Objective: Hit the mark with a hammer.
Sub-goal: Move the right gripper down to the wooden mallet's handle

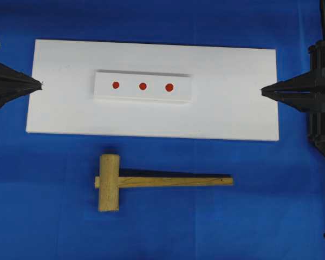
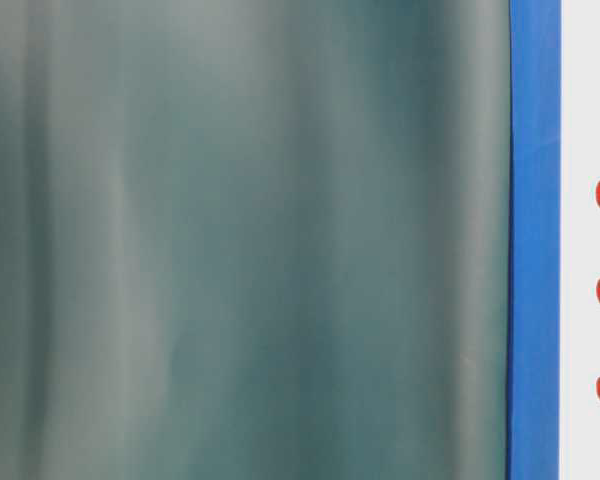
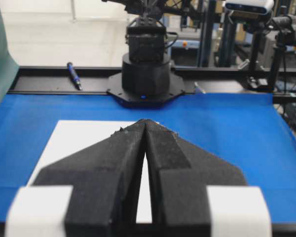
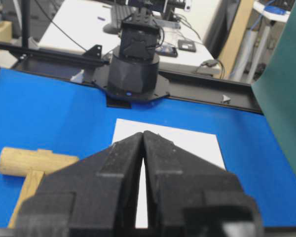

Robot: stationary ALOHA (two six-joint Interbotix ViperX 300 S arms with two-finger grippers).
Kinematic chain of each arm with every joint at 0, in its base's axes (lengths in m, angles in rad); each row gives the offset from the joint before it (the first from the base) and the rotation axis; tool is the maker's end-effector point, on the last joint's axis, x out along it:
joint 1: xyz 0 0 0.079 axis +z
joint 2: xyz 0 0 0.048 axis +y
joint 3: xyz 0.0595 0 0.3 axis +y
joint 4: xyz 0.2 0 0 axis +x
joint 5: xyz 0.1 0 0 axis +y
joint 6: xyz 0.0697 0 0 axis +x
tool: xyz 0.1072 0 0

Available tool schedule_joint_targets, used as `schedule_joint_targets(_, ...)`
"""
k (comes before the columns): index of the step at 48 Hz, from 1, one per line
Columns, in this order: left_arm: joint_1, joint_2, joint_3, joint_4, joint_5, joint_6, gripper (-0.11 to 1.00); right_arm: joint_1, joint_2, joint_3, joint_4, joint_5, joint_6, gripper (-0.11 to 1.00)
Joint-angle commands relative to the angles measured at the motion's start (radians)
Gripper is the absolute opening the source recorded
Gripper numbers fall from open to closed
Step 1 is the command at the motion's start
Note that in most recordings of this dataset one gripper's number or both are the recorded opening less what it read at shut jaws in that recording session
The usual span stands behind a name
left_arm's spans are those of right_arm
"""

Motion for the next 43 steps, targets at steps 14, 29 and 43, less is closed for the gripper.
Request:
schedule_joint_targets(14, -0.006, 0.012, -0.017, -0.012, 0.009, -0.009, 0.0, 0.138, 0.091, -0.11, 0.005, 0.069, 0.038, -0.06)
schedule_joint_targets(29, -0.006, 0.017, -0.015, -0.012, 0.025, -0.009, 0.0, 0.199, 0.314, -0.189, 0.011, 0.061, 0.14, -0.03)
schedule_joint_targets(43, -0.006, 0.017, -0.012, -0.011, 0.025, -0.009, 0.0, 0.242, 0.583, -0.287, 0.015, 0.055, 0.178, 0.49)
